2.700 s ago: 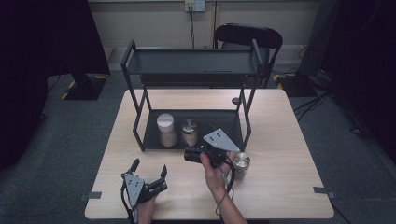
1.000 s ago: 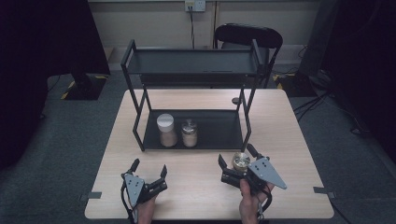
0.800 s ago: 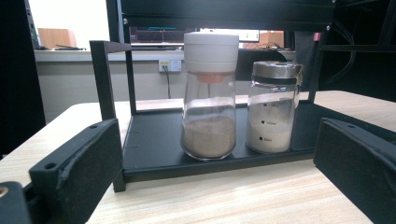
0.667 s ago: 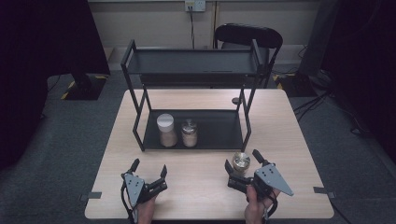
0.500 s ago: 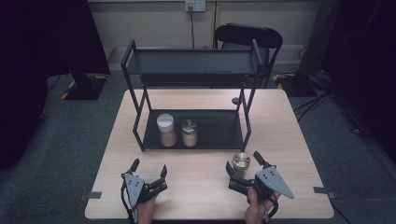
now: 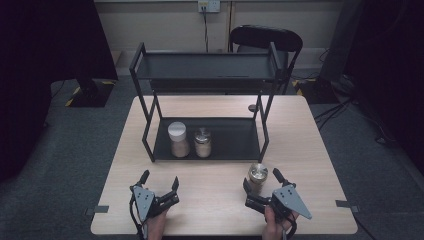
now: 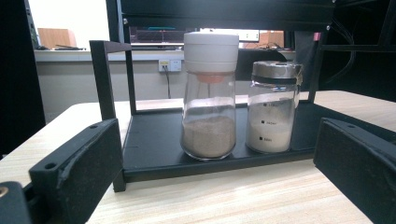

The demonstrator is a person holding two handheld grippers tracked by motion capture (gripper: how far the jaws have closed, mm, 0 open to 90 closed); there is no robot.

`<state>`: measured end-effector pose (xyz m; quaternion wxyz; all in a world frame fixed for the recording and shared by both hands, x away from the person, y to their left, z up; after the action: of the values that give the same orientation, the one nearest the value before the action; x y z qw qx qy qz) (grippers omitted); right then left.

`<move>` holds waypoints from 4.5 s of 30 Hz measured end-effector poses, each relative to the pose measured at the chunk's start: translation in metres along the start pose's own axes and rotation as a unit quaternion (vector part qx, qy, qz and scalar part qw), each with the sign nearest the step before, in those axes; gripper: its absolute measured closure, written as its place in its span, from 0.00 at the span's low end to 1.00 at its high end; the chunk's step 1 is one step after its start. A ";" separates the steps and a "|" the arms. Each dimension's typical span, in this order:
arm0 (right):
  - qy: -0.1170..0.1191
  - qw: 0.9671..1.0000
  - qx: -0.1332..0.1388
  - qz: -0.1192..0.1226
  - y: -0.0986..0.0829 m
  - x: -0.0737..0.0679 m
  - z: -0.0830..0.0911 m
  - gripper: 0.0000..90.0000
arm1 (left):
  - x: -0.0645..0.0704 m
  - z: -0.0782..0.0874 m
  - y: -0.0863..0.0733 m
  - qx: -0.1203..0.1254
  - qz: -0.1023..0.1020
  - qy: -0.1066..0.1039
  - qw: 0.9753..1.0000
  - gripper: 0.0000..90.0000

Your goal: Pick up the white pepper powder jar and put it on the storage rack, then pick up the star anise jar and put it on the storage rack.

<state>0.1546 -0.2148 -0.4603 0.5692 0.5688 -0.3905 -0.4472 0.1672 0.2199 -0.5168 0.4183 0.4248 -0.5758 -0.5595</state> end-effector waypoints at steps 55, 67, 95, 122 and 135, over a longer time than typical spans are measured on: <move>-0.016 0.999 -0.017 -0.024 -0.036 0.009 -0.014 0.00 | 0.000 0.000 0.000 -0.001 -0.001 0.000 1.000 0.01; -0.029 0.999 -0.021 0.001 -0.035 -0.001 -0.015 0.00 | 0.000 0.000 0.000 -0.001 -0.001 0.000 1.000 0.01; -0.006 1.000 -0.022 -0.019 -0.010 0.003 -0.006 0.01 | 0.001 0.000 0.000 0.000 0.000 0.003 1.000 0.01; 0.021 0.998 -0.050 -0.012 0.021 0.009 -0.006 0.01 | 0.001 0.000 0.000 0.000 0.000 0.003 1.000 0.01; 0.014 0.998 -0.065 -0.008 0.028 0.012 -0.010 0.02 | 0.001 0.000 0.000 -0.001 0.000 0.003 1.000 0.01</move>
<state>0.1697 -0.2245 -0.4332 0.6066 0.5402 -0.3478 -0.4682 0.1671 0.2189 -0.5165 0.4203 0.4262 -0.5740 -0.5588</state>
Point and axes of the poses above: each handheld gripper's, and its own axes: z roughly backward along the jaws, y roughly out of its top, x roughly to its right, the point moved 1 cm from there along -z, roughly forward along the jaws, and after that the axes turned 3 degrees about -y, right-handed, at the moved point
